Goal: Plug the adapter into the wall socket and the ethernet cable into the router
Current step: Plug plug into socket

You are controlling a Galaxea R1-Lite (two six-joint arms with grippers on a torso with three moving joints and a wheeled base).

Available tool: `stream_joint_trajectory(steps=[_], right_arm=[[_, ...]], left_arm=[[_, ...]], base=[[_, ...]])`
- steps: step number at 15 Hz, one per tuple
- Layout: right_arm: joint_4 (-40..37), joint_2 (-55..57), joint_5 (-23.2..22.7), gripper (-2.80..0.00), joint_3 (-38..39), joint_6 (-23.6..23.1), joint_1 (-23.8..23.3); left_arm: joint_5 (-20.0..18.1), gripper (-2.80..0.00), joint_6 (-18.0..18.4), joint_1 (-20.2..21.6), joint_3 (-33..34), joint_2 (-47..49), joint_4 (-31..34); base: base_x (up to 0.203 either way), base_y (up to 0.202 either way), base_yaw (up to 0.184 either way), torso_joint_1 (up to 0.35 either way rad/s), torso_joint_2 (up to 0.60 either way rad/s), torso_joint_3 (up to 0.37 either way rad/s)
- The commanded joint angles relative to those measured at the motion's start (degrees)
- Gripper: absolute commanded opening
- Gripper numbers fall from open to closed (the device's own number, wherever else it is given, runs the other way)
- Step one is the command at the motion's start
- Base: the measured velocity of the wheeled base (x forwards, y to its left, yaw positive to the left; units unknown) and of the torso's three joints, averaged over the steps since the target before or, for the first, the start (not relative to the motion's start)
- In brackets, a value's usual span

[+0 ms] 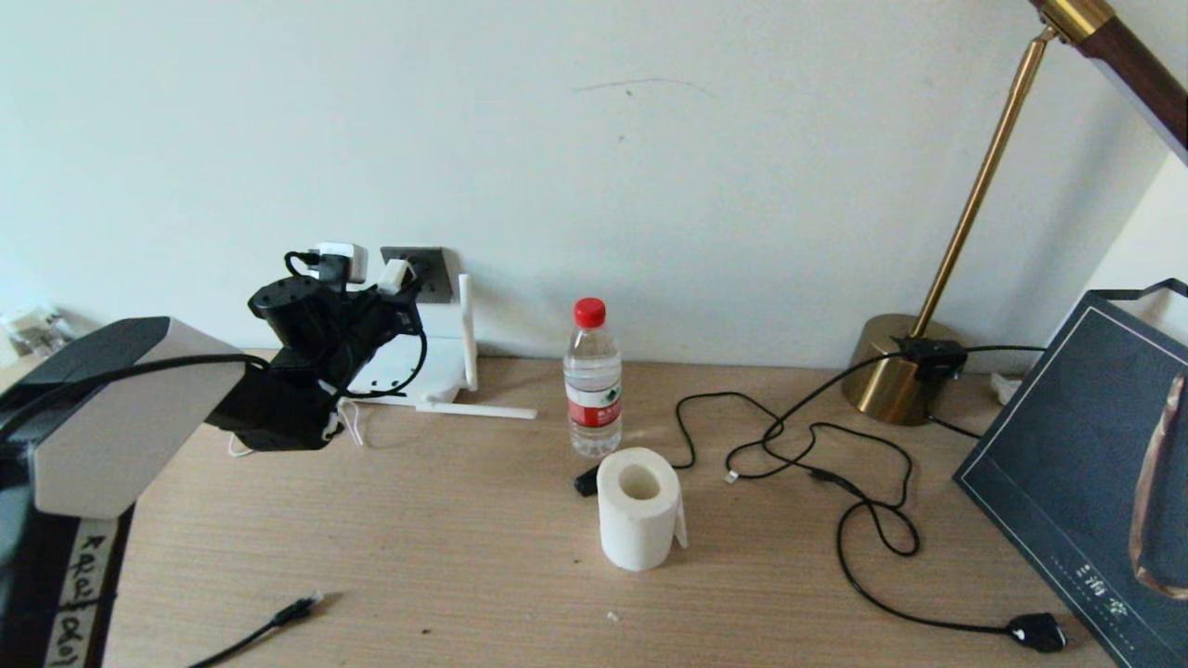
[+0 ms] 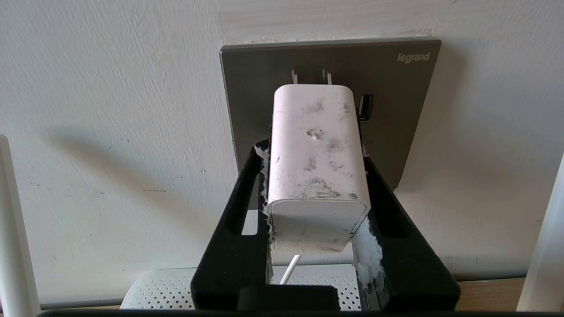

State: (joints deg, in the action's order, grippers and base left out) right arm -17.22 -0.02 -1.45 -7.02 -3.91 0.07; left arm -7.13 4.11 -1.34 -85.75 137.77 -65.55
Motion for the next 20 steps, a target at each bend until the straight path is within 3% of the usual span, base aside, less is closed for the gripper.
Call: stream_joint_trajectory(steps=[1,20], right_arm=[[-0.09,0.02,-0.04,-2.8,-0.01,-0.04,0.01],[-0.09,0.02,-0.04,-2.8,-0.01,-0.04,0.01]], left_arm=[[0.01,-2.8,0.02,-0.07,-0.21,0.05,-0.28],[0.01,-2.8,0.02,-0.42,2.43,-0.48,-0.37]], base=[[0.0,0.0,0.0,0.0,0.0,0.0],[0.0,0.0,0.0,0.0,0.0,0.0]])
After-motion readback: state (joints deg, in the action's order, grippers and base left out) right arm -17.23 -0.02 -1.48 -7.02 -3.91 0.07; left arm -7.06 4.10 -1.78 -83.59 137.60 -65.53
